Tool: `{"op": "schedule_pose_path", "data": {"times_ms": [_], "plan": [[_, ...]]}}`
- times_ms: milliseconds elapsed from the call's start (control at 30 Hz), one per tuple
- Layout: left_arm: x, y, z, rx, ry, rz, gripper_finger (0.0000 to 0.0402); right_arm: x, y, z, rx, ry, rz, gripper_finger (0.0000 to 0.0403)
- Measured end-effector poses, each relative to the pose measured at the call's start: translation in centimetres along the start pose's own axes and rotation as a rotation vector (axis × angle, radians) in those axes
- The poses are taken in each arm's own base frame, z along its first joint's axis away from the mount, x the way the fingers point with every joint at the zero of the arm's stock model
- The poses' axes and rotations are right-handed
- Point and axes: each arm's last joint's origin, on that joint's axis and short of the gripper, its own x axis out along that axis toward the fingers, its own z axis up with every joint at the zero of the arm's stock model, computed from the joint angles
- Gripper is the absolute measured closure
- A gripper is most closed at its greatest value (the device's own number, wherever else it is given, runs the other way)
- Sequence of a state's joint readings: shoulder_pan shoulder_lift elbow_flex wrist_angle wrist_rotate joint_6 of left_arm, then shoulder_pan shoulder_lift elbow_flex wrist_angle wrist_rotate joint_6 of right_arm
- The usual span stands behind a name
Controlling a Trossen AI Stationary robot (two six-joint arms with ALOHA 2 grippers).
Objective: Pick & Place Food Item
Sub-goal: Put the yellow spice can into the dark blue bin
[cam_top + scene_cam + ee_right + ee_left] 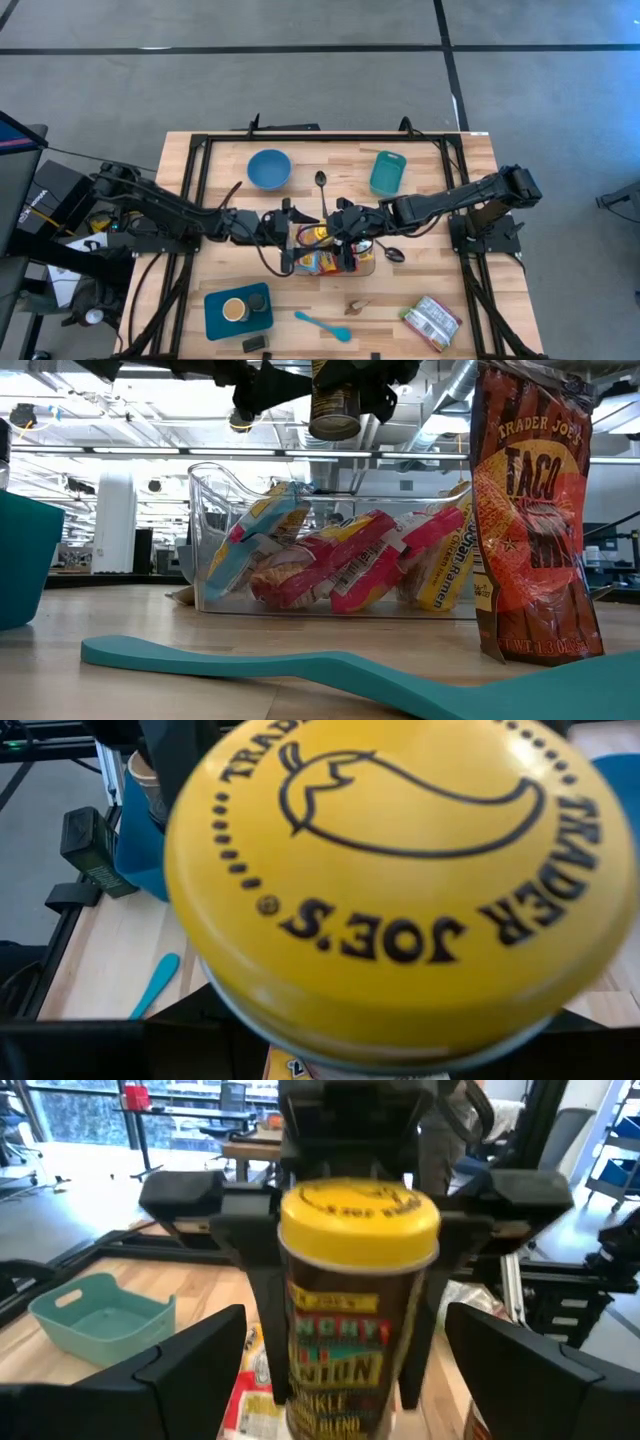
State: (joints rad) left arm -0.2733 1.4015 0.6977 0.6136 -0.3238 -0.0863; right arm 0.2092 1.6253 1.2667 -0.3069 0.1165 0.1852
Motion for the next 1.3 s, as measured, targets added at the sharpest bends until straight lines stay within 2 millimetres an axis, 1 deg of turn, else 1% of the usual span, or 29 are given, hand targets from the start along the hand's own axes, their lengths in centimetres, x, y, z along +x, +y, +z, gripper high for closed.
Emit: {"op": "schedule_pose_path", "data": {"times_ms": [167,233,433,600,833,1100,1300], "plan": [[0.5,0.0,-0.1,0.002,0.009,0.003,0.006,0.0,0.0,0.0,0.001,0.004,-0.001,0.0191],[0.6,0.0,0.1,-0.004,0.001,-0.007,0.006,0.0,0.0,0.0,0.001,0.003,0.0,0.0191],[0.8,0.4,0.5,-0.013,-0.022,0.002,0.0057,0.0,0.0,0.0,0.001,0.003,0.0,0.0191],[0.9,0.9,0.5,-0.042,-0.02,-0.03,0.0057,0.0,0.0,0.0,0.001,0.002,0.0,0.0191],[0.9,0.9,0.5,-0.042,-0.02,-0.035,0.0056,0.0,0.0,0.0,-0.001,-0.001,0.001,0.0191],[1.3,0.8,0.1,-0.043,-0.027,-0.042,0.0055,0.0,0.0,0.0,-0.001,-0.002,0.001,0.0191],[1.6,0.7,0.1,-0.047,-0.06,-0.045,0.0055,0.0,0.0,0.0,0.0,-0.003,0.002,0.0191]]}}
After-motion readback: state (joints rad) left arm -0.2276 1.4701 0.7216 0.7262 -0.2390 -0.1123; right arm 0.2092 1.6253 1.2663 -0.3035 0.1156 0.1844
